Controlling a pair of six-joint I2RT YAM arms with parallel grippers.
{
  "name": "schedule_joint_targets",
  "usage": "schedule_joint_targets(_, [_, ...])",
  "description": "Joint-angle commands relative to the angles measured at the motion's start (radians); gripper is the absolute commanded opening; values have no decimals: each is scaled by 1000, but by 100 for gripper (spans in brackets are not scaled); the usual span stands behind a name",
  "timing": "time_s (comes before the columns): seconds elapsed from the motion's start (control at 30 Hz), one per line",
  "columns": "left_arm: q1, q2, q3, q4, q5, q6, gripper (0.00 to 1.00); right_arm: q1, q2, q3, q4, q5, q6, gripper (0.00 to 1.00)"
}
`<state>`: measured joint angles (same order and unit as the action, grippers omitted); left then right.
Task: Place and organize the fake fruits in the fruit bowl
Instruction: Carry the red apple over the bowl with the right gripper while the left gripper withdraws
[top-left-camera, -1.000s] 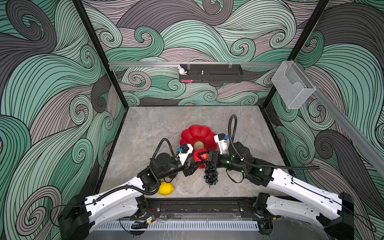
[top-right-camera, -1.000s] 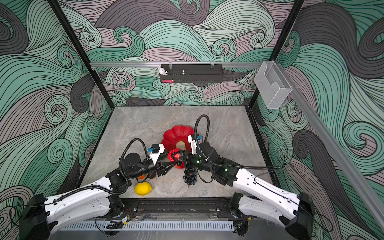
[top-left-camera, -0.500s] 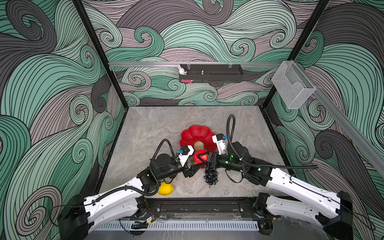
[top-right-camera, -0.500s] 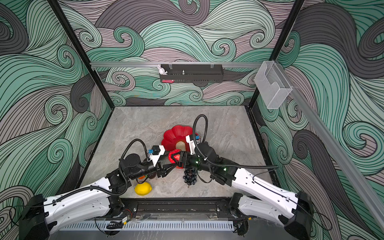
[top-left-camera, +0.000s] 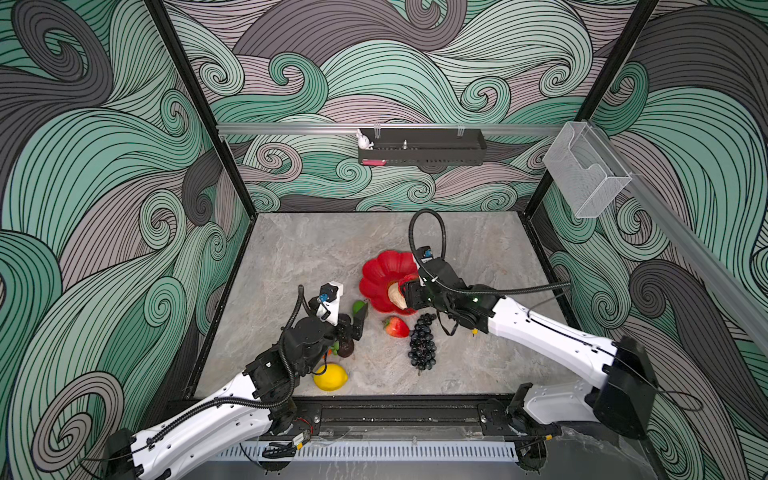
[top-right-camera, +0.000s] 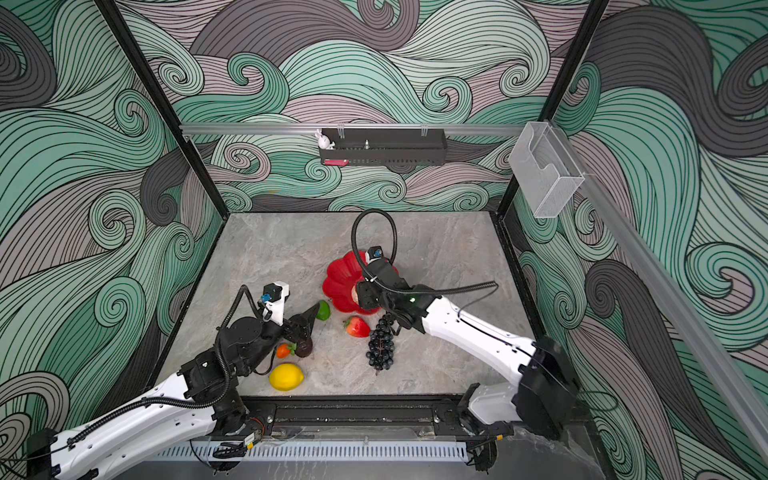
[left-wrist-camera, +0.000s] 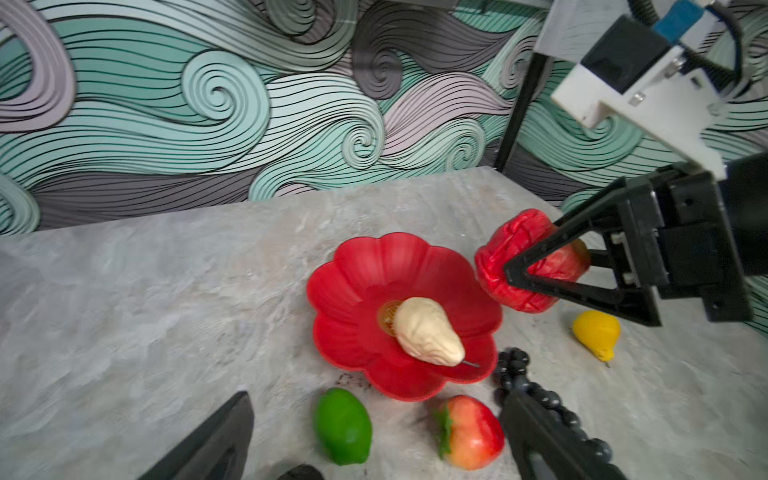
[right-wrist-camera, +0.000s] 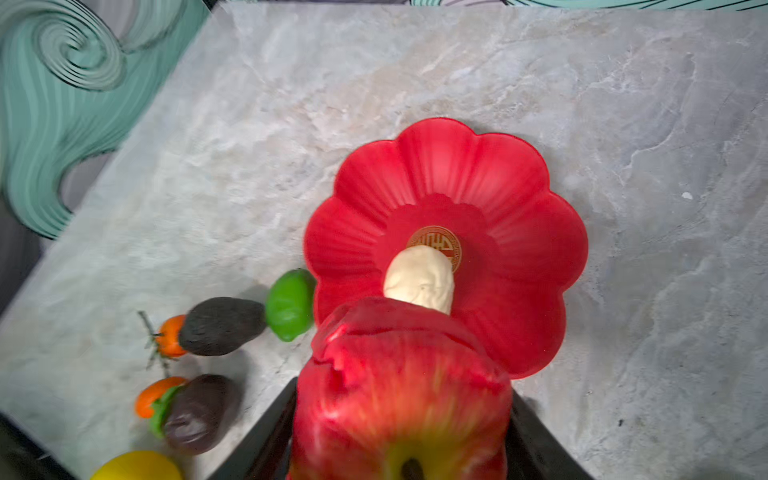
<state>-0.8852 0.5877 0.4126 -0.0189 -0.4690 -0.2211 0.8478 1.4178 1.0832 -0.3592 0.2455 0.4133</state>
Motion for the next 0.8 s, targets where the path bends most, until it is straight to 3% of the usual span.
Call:
schedule_joint_targets(0.0, [9,-29,-31,-85,-115,-23,96,-30,86,79,-6,54,-101,56])
schedule_joint_targets(0.37, [25,-141,-87,-81,-111,-12,96,-79,414,340,-22,54,-210,56])
schedule_joint_targets(0.77, [26,-103,-80,-72,-107,-9,96,-99,599,459,-78,31,-227,56])
